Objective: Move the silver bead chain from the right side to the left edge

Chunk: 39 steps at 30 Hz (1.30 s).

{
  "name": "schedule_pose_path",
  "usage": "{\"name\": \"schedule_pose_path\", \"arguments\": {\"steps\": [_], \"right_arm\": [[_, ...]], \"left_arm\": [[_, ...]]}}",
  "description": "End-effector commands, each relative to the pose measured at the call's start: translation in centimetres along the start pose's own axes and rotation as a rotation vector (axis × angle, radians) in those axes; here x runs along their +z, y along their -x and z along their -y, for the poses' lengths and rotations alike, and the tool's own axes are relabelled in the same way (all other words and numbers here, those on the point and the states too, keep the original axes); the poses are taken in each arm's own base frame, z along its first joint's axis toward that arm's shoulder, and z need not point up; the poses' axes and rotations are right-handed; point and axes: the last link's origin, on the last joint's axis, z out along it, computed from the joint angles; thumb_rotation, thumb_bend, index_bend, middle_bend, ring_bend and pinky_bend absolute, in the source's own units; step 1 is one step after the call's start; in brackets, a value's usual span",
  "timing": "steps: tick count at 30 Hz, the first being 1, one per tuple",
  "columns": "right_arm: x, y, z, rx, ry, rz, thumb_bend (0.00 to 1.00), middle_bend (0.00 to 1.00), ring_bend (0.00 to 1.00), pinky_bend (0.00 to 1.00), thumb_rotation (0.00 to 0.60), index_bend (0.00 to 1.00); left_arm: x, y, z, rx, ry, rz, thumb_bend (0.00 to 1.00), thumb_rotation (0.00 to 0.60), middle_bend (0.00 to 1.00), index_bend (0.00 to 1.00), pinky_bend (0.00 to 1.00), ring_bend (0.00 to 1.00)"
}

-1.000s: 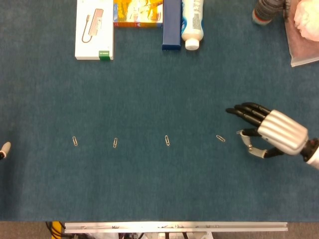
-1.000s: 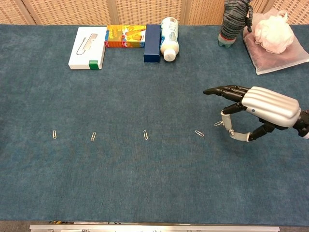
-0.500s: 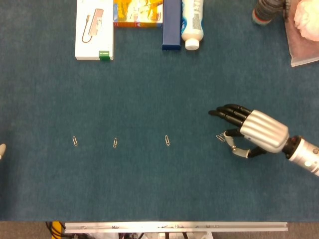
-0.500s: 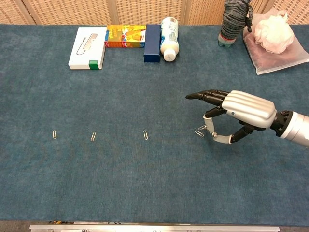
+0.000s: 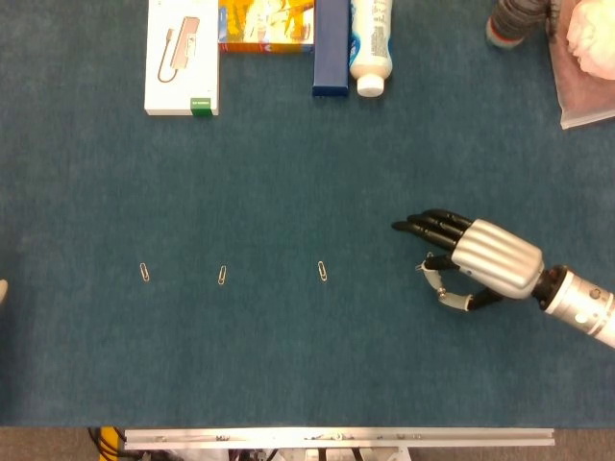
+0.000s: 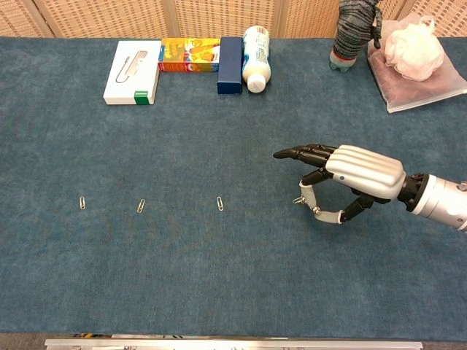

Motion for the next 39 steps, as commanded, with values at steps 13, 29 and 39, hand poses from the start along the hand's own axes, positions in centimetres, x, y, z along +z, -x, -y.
{"name": "schedule_pose_path", "arguments": {"steps": [13, 29, 39], "right_arm": [[5.3, -4.3, 0.2, -0.043, -0.044, -0.144, 0.3, 0.05, 0.0, 0.1, 0.6, 0.66], [15.3, -7.6, 1.7, -0.061, -0.096, -0.199, 0.3, 0.05, 0.0, 0.1, 0.6, 0.66], [19.6, -8.4, 3.1, -0.033, -0.107, -0.19, 0.3, 0.05, 0.0, 0.1, 0.6, 0.66]], "left_arm": [[0.0, 0.1, 0.4, 0.002, 0.007, 0.005, 0.18, 0.6, 0.35, 0.25, 0.37, 0.22], [0.3, -0.6, 1.3, 0.0, 0.02, -0.004, 0.18, 0.6, 0.35, 0.25, 0.37, 0.22], [0.0, -0.5, 2.0, -0.009, 0.008, -0.002, 0.18, 0.6, 0.35, 0.25, 0.37, 0.22]]}}
